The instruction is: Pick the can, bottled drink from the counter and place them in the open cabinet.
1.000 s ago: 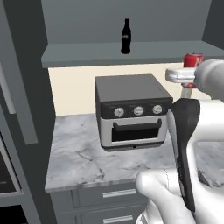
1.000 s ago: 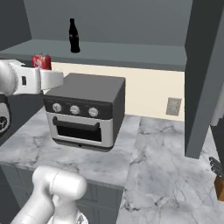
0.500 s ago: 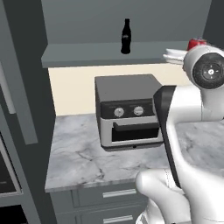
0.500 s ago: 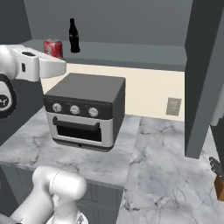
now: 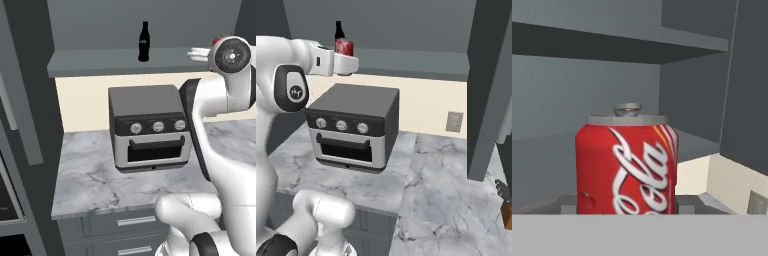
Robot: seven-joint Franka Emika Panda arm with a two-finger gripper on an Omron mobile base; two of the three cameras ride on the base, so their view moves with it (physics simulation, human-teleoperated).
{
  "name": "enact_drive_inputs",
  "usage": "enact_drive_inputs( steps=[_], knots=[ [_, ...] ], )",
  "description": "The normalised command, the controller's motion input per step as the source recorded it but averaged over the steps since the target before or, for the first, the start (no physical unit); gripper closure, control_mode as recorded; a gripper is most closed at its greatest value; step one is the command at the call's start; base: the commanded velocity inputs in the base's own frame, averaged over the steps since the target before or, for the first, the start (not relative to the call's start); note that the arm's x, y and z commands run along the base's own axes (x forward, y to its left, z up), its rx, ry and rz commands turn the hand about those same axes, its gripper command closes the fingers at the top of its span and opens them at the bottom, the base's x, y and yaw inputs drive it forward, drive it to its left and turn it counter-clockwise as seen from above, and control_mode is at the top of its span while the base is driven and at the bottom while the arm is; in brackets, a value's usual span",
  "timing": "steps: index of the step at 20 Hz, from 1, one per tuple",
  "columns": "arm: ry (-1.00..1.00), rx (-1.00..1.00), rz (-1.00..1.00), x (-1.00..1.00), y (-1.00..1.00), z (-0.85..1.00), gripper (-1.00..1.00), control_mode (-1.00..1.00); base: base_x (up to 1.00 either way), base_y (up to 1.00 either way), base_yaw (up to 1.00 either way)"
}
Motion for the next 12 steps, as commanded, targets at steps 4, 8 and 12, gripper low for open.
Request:
enact_drive_inputs(
  steps=[4, 8, 12],
  knots=[
    [0.0, 0.0, 0.0, 0.84, -0.16, -0.12, 1.0, -1.0, 0.0, 0.0, 0.0],
    [0.0, 0.0, 0.0, 0.79, -0.15, -0.22, 1.0, -1.0, 0.0, 0.0, 0.0],
    [-0.05, 0.0, 0.0, 0.72, -0.18, -0.27, 1.0, -1.0, 0.0, 0.0, 0.0]
  ],
)
